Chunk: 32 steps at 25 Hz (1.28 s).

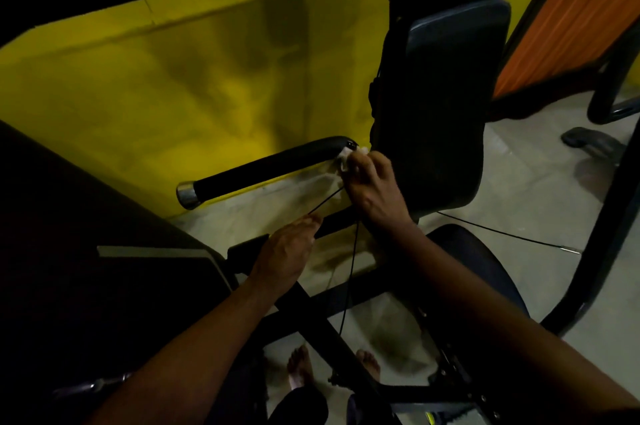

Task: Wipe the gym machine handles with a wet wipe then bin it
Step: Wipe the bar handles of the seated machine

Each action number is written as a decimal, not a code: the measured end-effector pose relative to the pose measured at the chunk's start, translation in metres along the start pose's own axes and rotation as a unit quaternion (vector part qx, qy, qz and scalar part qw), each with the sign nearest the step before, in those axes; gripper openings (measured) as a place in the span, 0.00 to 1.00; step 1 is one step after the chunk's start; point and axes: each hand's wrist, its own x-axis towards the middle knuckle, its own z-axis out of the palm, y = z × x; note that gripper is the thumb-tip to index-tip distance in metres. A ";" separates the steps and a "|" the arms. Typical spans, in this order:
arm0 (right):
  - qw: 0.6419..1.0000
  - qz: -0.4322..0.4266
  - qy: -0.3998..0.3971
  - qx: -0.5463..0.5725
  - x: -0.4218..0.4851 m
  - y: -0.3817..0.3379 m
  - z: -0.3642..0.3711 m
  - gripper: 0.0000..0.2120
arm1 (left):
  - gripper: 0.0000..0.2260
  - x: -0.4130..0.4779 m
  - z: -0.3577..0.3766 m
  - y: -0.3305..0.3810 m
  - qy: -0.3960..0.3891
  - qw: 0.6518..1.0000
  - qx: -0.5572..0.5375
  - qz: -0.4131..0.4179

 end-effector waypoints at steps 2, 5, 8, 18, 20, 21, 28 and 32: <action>0.998 -0.024 -0.047 -0.017 -0.004 -0.003 0.000 0.31 | 0.18 -0.003 -0.001 -0.001 -0.006 1.000 0.005 0.009; 0.998 -0.023 -0.033 -0.038 0.001 -0.006 0.003 0.26 | 0.18 0.000 -0.001 -0.002 -0.012 1.000 -0.007 0.013; 0.999 0.009 -0.001 0.036 -0.006 -0.011 -0.007 0.23 | 0.18 -0.004 -0.007 0.001 -0.038 0.999 -0.006 -0.008; 0.936 0.280 0.110 0.183 0.046 -0.054 -0.029 0.16 | 0.20 0.001 -0.099 0.004 0.191 0.940 0.284 0.020; 0.934 0.296 0.109 0.166 0.051 -0.065 -0.036 0.16 | 0.21 -0.004 -0.108 -0.009 0.186 0.938 0.293 -0.019; 0.937 0.270 0.119 0.187 0.055 -0.069 -0.039 0.16 | 0.22 -0.006 -0.111 -0.015 0.179 0.940 0.290 -0.027; 0.888 0.336 0.157 0.272 0.067 -0.076 -0.026 0.13 | 0.21 -0.013 -0.123 -0.039 0.209 0.951 0.226 -0.034; 0.950 0.185 0.125 0.218 0.061 -0.085 -0.019 0.14 | 0.20 -0.026 -0.132 -0.071 0.241 0.953 0.183 -0.018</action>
